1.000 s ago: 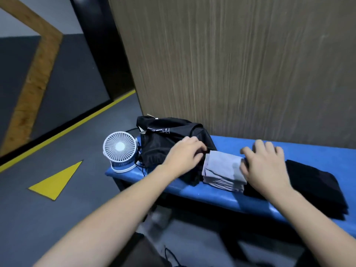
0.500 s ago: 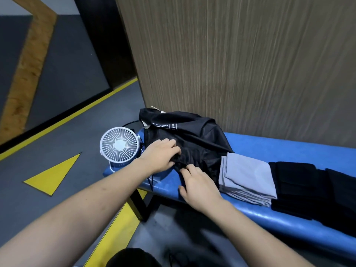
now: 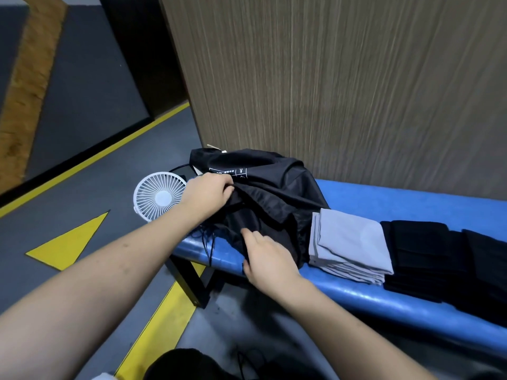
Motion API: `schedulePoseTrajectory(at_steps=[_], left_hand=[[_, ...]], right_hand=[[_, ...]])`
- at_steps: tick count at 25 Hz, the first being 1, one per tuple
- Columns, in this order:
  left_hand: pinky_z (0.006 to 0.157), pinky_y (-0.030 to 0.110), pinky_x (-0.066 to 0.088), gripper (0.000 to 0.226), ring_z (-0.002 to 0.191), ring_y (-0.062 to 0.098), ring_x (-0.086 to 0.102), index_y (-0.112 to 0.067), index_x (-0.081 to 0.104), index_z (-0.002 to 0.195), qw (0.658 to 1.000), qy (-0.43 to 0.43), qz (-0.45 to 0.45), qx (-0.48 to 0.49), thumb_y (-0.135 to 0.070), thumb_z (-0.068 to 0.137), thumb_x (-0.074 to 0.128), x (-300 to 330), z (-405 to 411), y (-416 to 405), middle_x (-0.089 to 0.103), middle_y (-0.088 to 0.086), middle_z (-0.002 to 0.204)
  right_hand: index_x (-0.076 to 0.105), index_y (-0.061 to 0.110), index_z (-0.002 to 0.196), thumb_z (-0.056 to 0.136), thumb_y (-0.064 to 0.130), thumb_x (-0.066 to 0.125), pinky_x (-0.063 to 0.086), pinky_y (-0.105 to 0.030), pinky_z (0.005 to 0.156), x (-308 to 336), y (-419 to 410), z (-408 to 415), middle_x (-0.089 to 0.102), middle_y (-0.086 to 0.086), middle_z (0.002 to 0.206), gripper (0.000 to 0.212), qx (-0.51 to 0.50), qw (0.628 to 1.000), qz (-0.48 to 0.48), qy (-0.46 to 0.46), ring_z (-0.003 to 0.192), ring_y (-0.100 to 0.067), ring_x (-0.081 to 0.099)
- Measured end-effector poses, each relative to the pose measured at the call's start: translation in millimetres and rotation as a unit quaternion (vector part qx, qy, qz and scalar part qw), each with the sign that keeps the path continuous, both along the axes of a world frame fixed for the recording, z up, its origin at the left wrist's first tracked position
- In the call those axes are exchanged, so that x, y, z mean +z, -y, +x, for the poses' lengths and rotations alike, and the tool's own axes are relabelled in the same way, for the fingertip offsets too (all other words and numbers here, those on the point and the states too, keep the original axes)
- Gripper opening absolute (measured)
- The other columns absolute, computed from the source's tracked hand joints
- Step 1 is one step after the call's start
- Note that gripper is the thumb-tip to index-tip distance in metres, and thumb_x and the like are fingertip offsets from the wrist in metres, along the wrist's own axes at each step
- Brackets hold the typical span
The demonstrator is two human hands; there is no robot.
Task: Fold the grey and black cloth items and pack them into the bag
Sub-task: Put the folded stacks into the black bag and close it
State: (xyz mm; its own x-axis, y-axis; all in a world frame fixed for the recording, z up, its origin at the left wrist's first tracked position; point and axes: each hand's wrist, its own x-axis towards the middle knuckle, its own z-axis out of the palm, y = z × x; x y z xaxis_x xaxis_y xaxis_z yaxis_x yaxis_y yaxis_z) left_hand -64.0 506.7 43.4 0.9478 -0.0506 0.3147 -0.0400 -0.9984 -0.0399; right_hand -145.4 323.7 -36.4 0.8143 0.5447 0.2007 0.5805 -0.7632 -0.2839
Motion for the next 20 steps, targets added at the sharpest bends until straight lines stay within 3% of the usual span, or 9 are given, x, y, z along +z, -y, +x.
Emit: schedulePoseTrajectory(at_steps=[3, 5, 8, 12, 14, 17, 20], left_hand=[[0.081, 0.039, 0.049, 0.022, 0.101, 0.034, 0.064, -0.033, 0.065, 0.109, 0.999, 0.021, -0.023, 0.031, -0.034, 0.095, 0.049, 5.5, 8.1, 0.1, 0.071, 0.007, 0.108], [0.079, 0.039, 0.048, 0.023, 0.100, 0.037, 0.064, -0.031, 0.065, 0.110, 0.998, 0.034, -0.033, 0.047, -0.032, 0.095, 0.048, 10.2, 12.4, 2.7, 0.070, 0.010, 0.108], [0.076, 0.040, 0.046, 0.024, 0.097, 0.039, 0.063, -0.028, 0.065, 0.111, 0.996, 0.053, -0.027, 0.070, -0.029, 0.097, 0.046, 20.5, 23.5, -2.0, 0.069, 0.013, 0.107], [0.072, 0.037, 0.041, 0.017, 0.095, 0.037, 0.062, -0.024, 0.061, 0.104, 0.995, 0.039, -0.028, 0.084, -0.024, 0.091, 0.050, 28.4, 44.7, -8.3, 0.067, 0.010, 0.106], [0.073, 0.038, 0.041, 0.019, 0.097, 0.035, 0.059, -0.021, 0.054, 0.106, 0.996, 0.017, -0.064, 0.066, -0.019, 0.088, 0.054, 24.4, 48.4, 1.3, 0.059, 0.007, 0.111], [0.078, 0.041, 0.042, 0.032, 0.098, 0.031, 0.050, -0.016, 0.048, 0.107, 0.995, 0.035, -0.086, -0.033, -0.013, 0.077, 0.058, 23.6, 36.0, 25.6, 0.046, 0.008, 0.110], [0.073, 0.041, 0.038, 0.031, 0.087, 0.029, 0.045, -0.014, 0.051, 0.095, 0.970, 0.117, 0.057, -0.204, -0.015, 0.064, 0.050, 29.8, 5.5, 43.8, 0.046, 0.007, 0.098]], right_hand=[[0.032, 0.010, 0.146, 0.087, 0.004, 0.055, 0.040, -0.037, 0.072, -0.7, 6.5, -5.2, 0.053, -0.008, 0.123, 0.063, 0.003, 0.999, -0.040, -0.013, 0.105, -0.031, 0.059], [0.045, 0.009, 0.129, 0.086, 0.005, 0.056, 0.037, -0.036, 0.066, 4.8, 9.7, -9.9, 0.055, -0.009, 0.115, 0.044, 0.009, 0.998, -0.055, -0.029, 0.101, -0.033, 0.062], [0.054, 0.011, 0.108, 0.086, 0.015, 0.054, 0.039, -0.038, 0.068, 15.7, 14.2, -19.7, 0.061, -0.013, 0.107, 0.023, 0.060, 0.994, -0.075, -0.058, 0.097, -0.039, 0.062], [0.055, 0.015, 0.107, 0.088, 0.021, 0.048, 0.035, -0.038, 0.068, 22.0, 28.7, -26.3, 0.064, -0.017, 0.106, 0.020, 0.097, 0.986, -0.112, -0.074, 0.095, -0.042, 0.060], [0.058, 0.016, 0.102, 0.092, 0.032, 0.045, 0.033, -0.037, 0.069, 24.6, 35.0, -24.7, 0.063, -0.011, 0.104, 0.022, 0.085, 0.994, -0.063, -0.037, 0.096, -0.037, 0.059], [0.064, 0.020, 0.101, 0.097, 0.050, 0.034, 0.038, -0.036, 0.083, 18.2, 36.9, -15.6, 0.055, 0.000, 0.098, 0.043, 0.047, 0.998, 0.038, -0.014, 0.097, -0.023, 0.051], [0.056, 0.017, 0.104, 0.096, 0.025, 0.047, 0.038, -0.033, 0.092, 7.5, 29.5, -0.4, 0.049, 0.000, 0.106, 0.015, -0.011, 0.982, 0.176, -0.074, 0.103, -0.021, 0.046]])
